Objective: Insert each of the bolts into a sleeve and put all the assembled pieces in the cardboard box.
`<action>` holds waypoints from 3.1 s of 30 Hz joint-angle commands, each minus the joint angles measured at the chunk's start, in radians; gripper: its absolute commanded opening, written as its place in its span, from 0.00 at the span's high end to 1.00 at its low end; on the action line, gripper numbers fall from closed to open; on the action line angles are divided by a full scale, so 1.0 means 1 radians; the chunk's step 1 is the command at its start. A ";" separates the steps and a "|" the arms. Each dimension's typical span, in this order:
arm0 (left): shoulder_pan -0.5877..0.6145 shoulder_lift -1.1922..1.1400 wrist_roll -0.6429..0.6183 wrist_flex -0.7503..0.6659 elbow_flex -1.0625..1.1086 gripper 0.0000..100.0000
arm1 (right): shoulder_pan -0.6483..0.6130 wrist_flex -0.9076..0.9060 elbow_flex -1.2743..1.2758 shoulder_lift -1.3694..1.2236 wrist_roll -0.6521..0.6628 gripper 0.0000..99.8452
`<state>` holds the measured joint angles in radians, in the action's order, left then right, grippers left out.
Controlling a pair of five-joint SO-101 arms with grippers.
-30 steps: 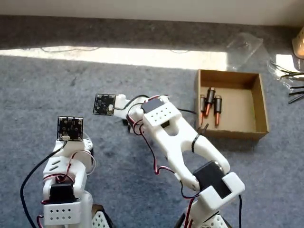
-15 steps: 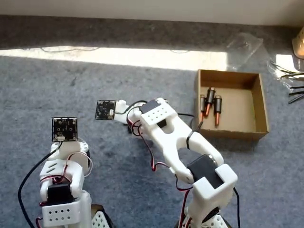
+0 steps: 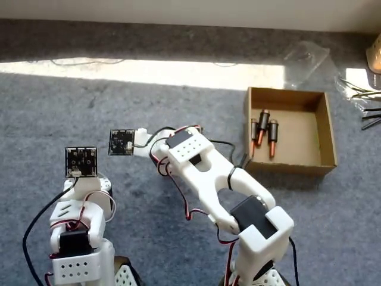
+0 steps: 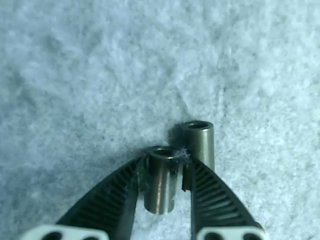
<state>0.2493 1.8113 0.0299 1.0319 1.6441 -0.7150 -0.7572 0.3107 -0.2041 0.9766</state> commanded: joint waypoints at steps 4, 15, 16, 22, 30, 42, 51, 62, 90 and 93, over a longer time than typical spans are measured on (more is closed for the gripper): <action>0.008 0.018 0.006 0.002 -0.047 0.99 | -0.007 0.021 0.028 0.008 0.012 0.89; 0.008 0.018 0.006 0.002 -0.045 0.99 | -0.007 0.021 0.053 0.007 0.008 0.89; 0.008 0.018 0.006 0.002 -0.045 0.99 | -0.008 0.019 0.053 0.007 0.008 0.89; 0.008 0.018 0.006 0.002 -0.045 0.99 | -0.013 0.019 0.084 0.007 0.006 0.96; 0.008 0.018 0.006 0.002 -0.044 0.99 | 0.012 0.019 0.124 0.013 -0.163 1.00; 0.008 0.018 0.006 0.002 -0.044 0.99 | 0.107 -0.182 0.048 0.013 -0.542 1.00; 0.007 0.016 0.006 -0.031 -0.022 0.99 | 0.200 -0.358 -0.153 0.004 -0.717 1.00; 0.007 0.016 0.006 -0.032 -0.022 0.99 | 0.197 -0.364 -0.171 -0.220 -0.703 0.99; 0.007 0.016 0.006 -0.032 -0.021 0.99 | 0.200 -0.493 -0.358 -0.245 -0.707 0.99; 0.004 0.016 0.006 -0.048 -0.005 0.99 | 0.206 -0.562 -0.383 -0.159 -0.707 0.99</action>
<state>0.2493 1.8113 0.0299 1.0211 1.6441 -0.5263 -1.2712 -0.0192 -0.4511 0.2708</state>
